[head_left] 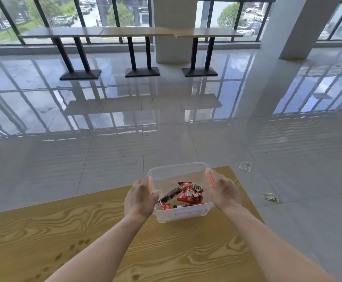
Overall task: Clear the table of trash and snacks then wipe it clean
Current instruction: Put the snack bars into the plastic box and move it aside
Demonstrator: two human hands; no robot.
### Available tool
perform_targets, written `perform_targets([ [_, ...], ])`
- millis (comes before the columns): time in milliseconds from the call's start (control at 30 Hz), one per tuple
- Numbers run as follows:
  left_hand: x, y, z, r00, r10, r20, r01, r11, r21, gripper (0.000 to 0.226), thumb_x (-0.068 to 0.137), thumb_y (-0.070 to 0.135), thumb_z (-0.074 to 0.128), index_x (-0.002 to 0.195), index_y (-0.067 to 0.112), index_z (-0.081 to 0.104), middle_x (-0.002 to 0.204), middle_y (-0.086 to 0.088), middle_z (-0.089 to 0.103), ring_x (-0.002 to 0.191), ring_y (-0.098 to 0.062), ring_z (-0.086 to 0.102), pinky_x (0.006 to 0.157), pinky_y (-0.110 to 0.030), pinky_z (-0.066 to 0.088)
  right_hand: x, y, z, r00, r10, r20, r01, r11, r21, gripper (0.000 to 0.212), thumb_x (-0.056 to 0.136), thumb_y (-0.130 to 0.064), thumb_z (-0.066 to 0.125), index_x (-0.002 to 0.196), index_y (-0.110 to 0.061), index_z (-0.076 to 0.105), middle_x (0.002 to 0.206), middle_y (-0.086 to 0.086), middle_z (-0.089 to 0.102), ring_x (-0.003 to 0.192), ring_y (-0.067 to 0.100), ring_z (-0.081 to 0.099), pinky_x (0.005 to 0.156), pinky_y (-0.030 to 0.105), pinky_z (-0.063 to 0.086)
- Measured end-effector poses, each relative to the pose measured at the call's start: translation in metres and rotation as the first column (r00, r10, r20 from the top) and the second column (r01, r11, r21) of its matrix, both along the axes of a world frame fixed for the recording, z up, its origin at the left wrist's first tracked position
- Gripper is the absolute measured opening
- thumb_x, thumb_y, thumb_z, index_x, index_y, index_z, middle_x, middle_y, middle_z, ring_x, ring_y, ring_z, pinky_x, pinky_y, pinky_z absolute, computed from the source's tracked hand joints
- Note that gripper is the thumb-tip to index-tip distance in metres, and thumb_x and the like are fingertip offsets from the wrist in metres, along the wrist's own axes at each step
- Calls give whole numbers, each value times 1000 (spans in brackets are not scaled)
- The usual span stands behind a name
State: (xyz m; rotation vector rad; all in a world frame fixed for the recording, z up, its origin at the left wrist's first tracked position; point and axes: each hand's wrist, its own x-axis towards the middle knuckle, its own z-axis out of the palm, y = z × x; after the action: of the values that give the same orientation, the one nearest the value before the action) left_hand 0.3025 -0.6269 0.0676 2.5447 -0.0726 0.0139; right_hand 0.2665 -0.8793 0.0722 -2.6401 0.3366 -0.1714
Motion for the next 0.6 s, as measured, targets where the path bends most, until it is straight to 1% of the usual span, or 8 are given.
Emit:
perform_targets([
  [33, 4, -3, -1, 1000, 5, 0, -5, 1000, 6, 21, 80, 23, 63, 100, 20, 58, 88, 1, 56, 72, -21, 56, 60, -35, 47, 3, -3, -2, 1000, -8, 1, 8, 1000, 10, 36, 99, -28, 52, 135, -24, 50, 114, 6, 69, 99, 31, 64, 74, 38, 52],
  [167, 11, -14, -7, 1000, 9, 14, -10, 1000, 30, 30, 82, 23, 64, 110, 17, 56, 90, 0, 54, 72, -23, 55, 59, -34, 45, 14, -12, -7, 1000, -9, 7, 9, 1000, 23, 30, 100, -24, 52, 130, -21, 52, 112, 7, 69, 97, 31, 64, 76, 42, 54],
  [267, 12, -19, -12, 1000, 11, 6, -11, 999, 35, 37, 82, 22, 64, 117, 18, 55, 93, 0, 53, 74, -23, 55, 59, -33, 44, 20, -17, -11, 1000, -3, -6, 4, 1000, 17, 37, 97, -18, 55, 134, -20, 51, 114, 8, 68, 100, 31, 63, 80, 44, 55],
  [367, 13, -21, -15, 1000, 9, 2, -9, 999, 34, 34, 82, 24, 64, 115, 19, 55, 93, -1, 54, 73, -22, 55, 58, -32, 43, 23, -19, -15, 1000, -4, -7, 4, 1000, 13, 41, 97, -17, 56, 137, -20, 50, 116, 8, 68, 102, 32, 63, 82, 45, 54],
  [467, 15, -23, -17, 1000, 15, -6, -14, 999, 31, 27, 83, 25, 64, 108, 19, 56, 95, -1, 55, 72, -20, 54, 58, -31, 41, 26, -20, -19, 1000, -15, 1, 15, 1000, 4, 40, 98, -16, 54, 138, -19, 50, 114, 10, 69, 101, 32, 62, 80, 41, 52],
  [600, 18, -23, -20, 1000, 15, -8, -15, 1000, 25, 35, 84, 24, 65, 117, 19, 55, 98, 1, 53, 74, -19, 55, 60, -30, 42, 31, -22, -19, 1000, -16, -13, 16, 1000, 7, 42, 98, -15, 53, 139, -19, 49, 114, 10, 67, 102, 32, 61, 81, 41, 51],
])
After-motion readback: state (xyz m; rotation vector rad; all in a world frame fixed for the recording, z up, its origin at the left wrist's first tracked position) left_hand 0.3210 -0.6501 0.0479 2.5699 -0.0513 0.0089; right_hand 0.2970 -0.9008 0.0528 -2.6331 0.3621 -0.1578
